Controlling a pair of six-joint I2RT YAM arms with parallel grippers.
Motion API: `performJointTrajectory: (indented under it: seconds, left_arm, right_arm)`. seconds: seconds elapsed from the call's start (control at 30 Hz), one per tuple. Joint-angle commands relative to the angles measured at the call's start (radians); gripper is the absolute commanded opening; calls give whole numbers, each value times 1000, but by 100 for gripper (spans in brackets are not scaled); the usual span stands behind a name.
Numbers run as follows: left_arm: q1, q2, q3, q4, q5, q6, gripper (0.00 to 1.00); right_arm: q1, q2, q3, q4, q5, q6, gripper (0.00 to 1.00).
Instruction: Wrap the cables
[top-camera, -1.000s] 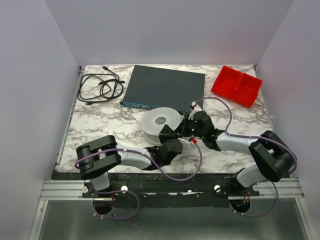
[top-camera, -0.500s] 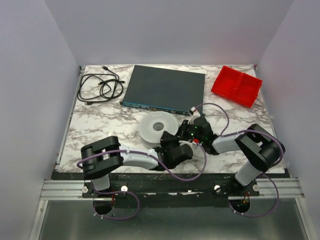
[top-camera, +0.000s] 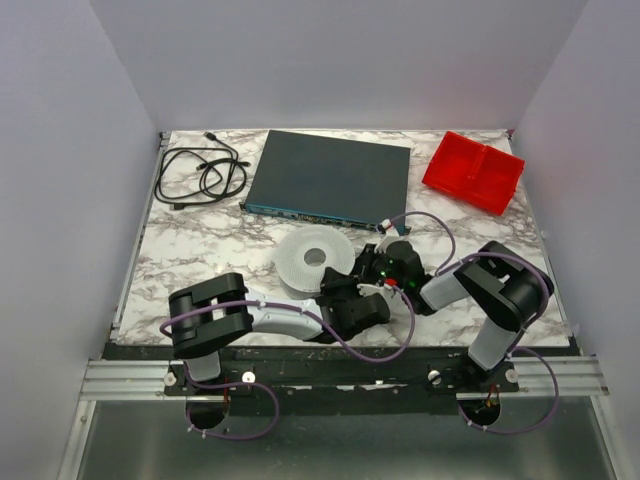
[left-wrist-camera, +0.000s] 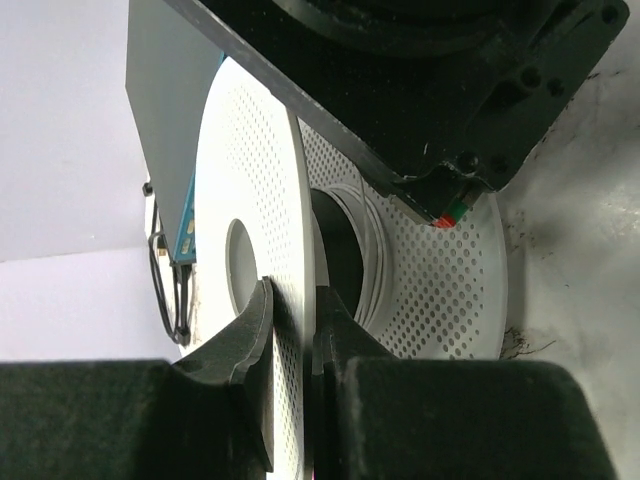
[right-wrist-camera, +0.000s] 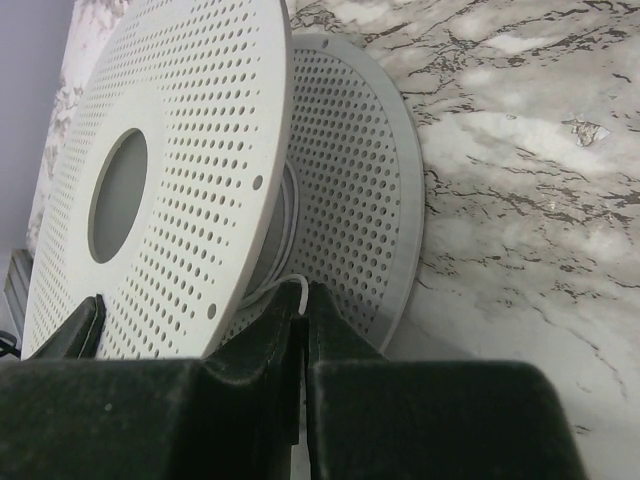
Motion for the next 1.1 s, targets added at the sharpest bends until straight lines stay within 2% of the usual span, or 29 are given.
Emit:
performJointTrajectory:
  seconds: [0.0, 0.13, 0.37, 0.93, 1.07]
  left_arm:
    - [-14, 41, -12, -32, 259, -297, 10]
    - [-16, 45, -19, -31, 270, -305, 10]
    - [-18, 45, -21, -25, 280, -310, 10]
    - [-24, 27, -55, -10, 295, -311, 9]
    - [-25, 20, -63, -9, 302, -313, 9]
  right_arm:
    - [2, 76, -32, -114, 73, -31, 10]
    - [2, 91, -32, -108, 82, -23, 18]
    - [1, 106, -23, -125, 98, -7, 22]
    - [0, 73, -3, -235, 228, 23, 23]
    - [-1, 75, -4, -237, 233, 26, 21]
